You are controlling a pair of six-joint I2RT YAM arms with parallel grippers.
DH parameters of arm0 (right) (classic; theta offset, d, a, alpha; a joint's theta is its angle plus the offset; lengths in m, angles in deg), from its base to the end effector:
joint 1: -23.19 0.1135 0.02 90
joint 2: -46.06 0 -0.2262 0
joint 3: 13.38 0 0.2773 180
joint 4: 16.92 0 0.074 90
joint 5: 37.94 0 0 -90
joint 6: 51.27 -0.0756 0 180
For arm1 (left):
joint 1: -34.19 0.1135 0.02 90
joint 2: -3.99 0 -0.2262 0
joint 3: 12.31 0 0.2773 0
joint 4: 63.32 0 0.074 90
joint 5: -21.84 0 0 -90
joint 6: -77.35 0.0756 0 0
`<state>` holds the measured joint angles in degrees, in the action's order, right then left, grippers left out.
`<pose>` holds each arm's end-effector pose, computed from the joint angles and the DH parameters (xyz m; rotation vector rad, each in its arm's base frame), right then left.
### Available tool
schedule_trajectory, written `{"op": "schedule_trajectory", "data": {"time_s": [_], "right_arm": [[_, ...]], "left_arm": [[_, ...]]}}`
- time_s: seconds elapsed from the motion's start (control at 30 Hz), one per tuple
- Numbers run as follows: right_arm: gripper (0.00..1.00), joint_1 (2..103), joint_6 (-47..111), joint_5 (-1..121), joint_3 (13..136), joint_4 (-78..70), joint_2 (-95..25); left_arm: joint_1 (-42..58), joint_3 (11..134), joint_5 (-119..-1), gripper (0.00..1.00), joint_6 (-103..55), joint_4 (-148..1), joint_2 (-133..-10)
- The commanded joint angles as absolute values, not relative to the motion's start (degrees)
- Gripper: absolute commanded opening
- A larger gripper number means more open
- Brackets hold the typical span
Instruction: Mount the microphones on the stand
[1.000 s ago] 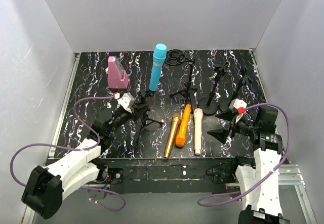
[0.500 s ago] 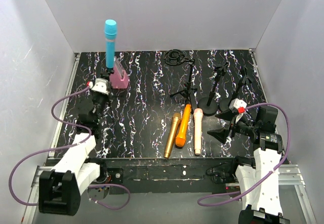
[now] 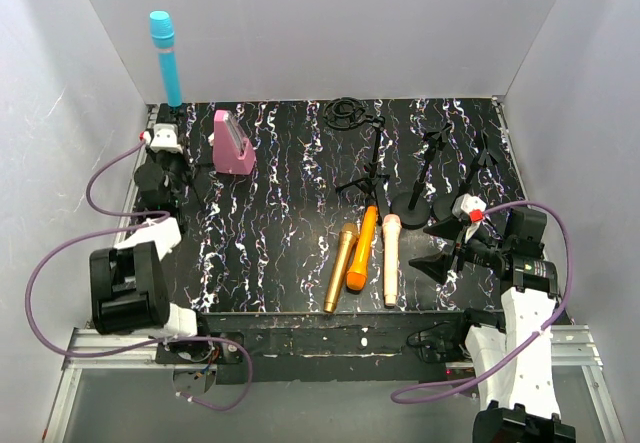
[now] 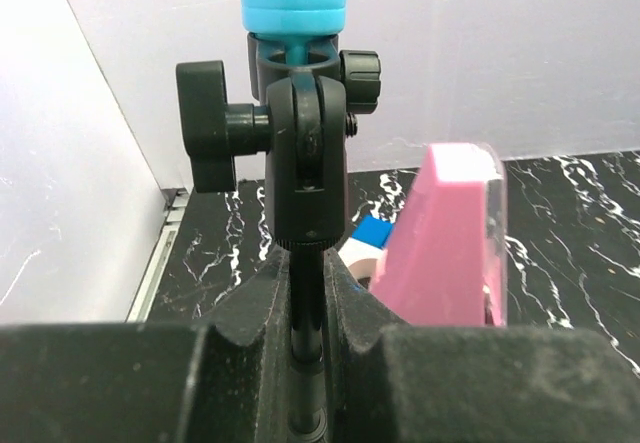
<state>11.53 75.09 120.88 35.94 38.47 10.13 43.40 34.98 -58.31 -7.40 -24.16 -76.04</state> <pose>0.1924 0.0323 0.2427 -0.9262 1.6497 0.8045 0.3590 0.0451 0.2029 0.0899 1.4581 0.0804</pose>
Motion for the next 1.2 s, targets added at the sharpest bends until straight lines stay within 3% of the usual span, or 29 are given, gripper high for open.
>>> {"op": "schedule_trajectory", "data": {"time_s": [0.0, 0.3, 0.63, 0.9, 1.17], "right_arm": [[0.98, 11.6, 76.6, 122.9, 36.1, 39.6, 9.4], [0.98, 11.6, 76.8, 122.7, 36.2, 39.5, 8.0], [0.98, 11.6, 77.0, 122.3, 36.3, 39.4, 7.4], [0.98, 11.5, 77.0, 122.1, 36.2, 39.4, 7.6], [0.98, 11.7, 77.0, 121.9, 36.2, 39.4, 7.5]], "left_arm": [[44.6, 41.2, -58.8, 0.0, -6.5, -11.9, -80.6], [46.8, 47.6, -57.2, 0.0, -9.1, -7.5, -92.6], [47.6, 43.0, -56.8, 0.0, -11.2, -4.6, -94.9], [47.6, 41.1, -57.8, 0.3, -11.9, -5.6, -94.8], [47.8, 43.0, -57.2, 0.38, -11.9, -9.3, -93.7]]}}
